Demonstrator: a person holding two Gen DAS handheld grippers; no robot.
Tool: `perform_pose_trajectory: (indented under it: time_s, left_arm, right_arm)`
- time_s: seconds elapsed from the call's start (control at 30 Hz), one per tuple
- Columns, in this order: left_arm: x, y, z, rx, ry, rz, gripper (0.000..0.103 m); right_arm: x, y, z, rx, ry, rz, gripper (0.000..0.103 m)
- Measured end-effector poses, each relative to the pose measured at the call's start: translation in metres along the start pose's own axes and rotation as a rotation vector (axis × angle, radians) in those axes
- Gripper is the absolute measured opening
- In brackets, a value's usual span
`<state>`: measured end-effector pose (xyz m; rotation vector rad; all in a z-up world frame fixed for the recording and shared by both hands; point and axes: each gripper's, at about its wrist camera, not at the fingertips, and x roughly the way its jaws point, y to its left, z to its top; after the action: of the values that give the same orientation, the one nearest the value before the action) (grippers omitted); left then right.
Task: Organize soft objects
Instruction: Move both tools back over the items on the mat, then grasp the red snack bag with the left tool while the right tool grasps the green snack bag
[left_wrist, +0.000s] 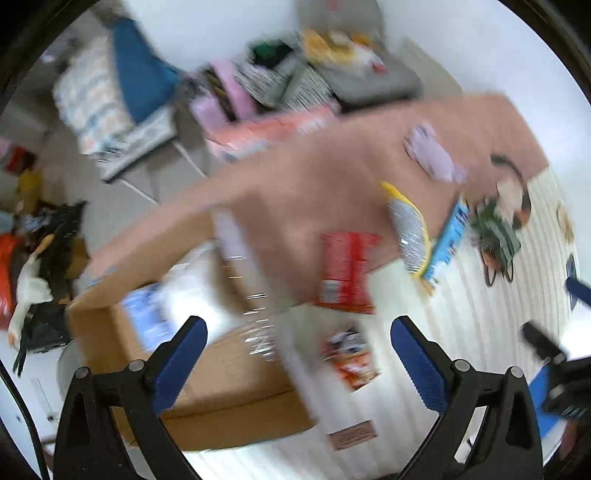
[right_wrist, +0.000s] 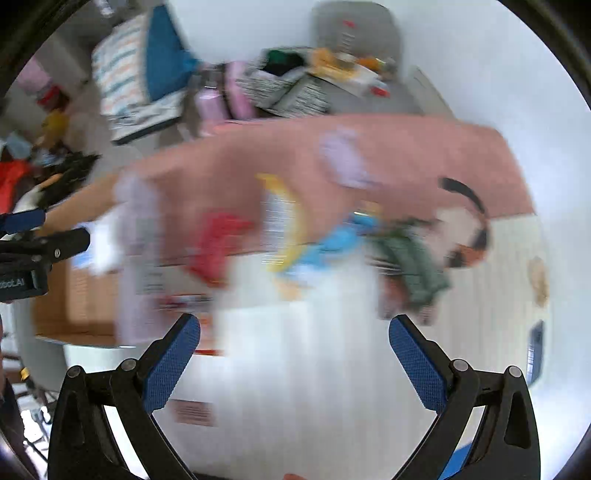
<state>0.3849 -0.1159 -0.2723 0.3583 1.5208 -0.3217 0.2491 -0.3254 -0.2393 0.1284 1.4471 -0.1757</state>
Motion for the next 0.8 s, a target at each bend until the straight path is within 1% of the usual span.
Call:
perform_pose_trajectory:
  time_s: [0.03, 0.07, 0.1, 0.17, 0.23, 0.3, 0.4, 0.47, 0.53, 0.57, 0.6, 0.63, 0.67, 0.7, 0.73, 0.8]
  left_arm:
    - [0.012, -0.013, 0.008, 0.017, 0.033, 0.004, 0.099]
    - [0.033, -0.023, 0.021, 0.035, 0.082, 0.013, 0.098]
    - [0.045, -0.031, 0.027, 0.045, 0.109, 0.025, 0.097]
    - [0.082, -0.042, 0.042, 0.06, 0.189, 0.044, 0.097]
    - [0.107, -0.053, 0.048, 0.06, 0.243, 0.045, 0.097]
    - [0.128, -0.056, 0.051, 0.047, 0.291, 0.042, 0.097]
    - [0.154, -0.063, 0.056, 0.036, 0.344, 0.027, 0.097]
    - [0.165, -0.066, 0.057, 0.039, 0.365, 0.027, 0.097]
    - [0.175, -0.068, 0.056, 0.044, 0.381, 0.041, 0.097]
    - [0.179, -0.068, 0.055, 0.043, 0.386, 0.043, 0.095]
    - [0.183, -0.068, 0.054, 0.038, 0.391, 0.039, 0.091]
    - [0.186, -0.068, 0.053, 0.032, 0.399, 0.035, 0.076]
    - [0.189, -0.067, 0.051, 0.023, 0.411, 0.033, 0.063]
    - [0.192, -0.066, 0.048, 0.011, 0.42, 0.04, 0.057]
    - [0.194, -0.064, 0.045, 0.001, 0.427, 0.042, 0.05]
    - [0.193, -0.057, 0.041, -0.079, 0.425, 0.005, 0.048]
  right_arm:
    - [0.011, -0.027, 0.006, 0.019, 0.023, -0.003, 0.103]
    - [0.021, -0.047, 0.011, 0.032, 0.044, -0.008, 0.103]
    - [0.031, -0.066, 0.016, 0.044, 0.062, -0.016, 0.103]
    - [0.052, -0.097, 0.026, 0.053, 0.102, -0.032, 0.103]
    - [0.073, -0.117, 0.035, 0.049, 0.141, -0.048, 0.103]
    - [0.097, -0.126, 0.045, 0.031, 0.179, -0.07, 0.103]
    - [0.129, -0.134, 0.06, -0.008, 0.229, -0.07, 0.103]
    - [0.15, -0.132, 0.067, -0.045, 0.271, -0.082, 0.103]
    - [0.169, -0.135, 0.074, -0.06, 0.309, -0.08, 0.099]
    - [0.176, -0.136, 0.077, -0.068, 0.321, -0.077, 0.098]
    - [0.183, -0.139, 0.079, -0.067, 0.334, -0.073, 0.092]
    - [0.191, -0.142, 0.081, -0.057, 0.356, -0.07, 0.083]
    - [0.195, -0.145, 0.082, -0.04, 0.369, -0.069, 0.077]
    - [0.2, -0.151, 0.082, -0.006, 0.383, -0.064, 0.067]
    - [0.201, -0.155, 0.081, 0.027, 0.39, -0.051, 0.056]
    - [0.202, -0.166, 0.077, 0.127, 0.42, 0.007, 0.049]
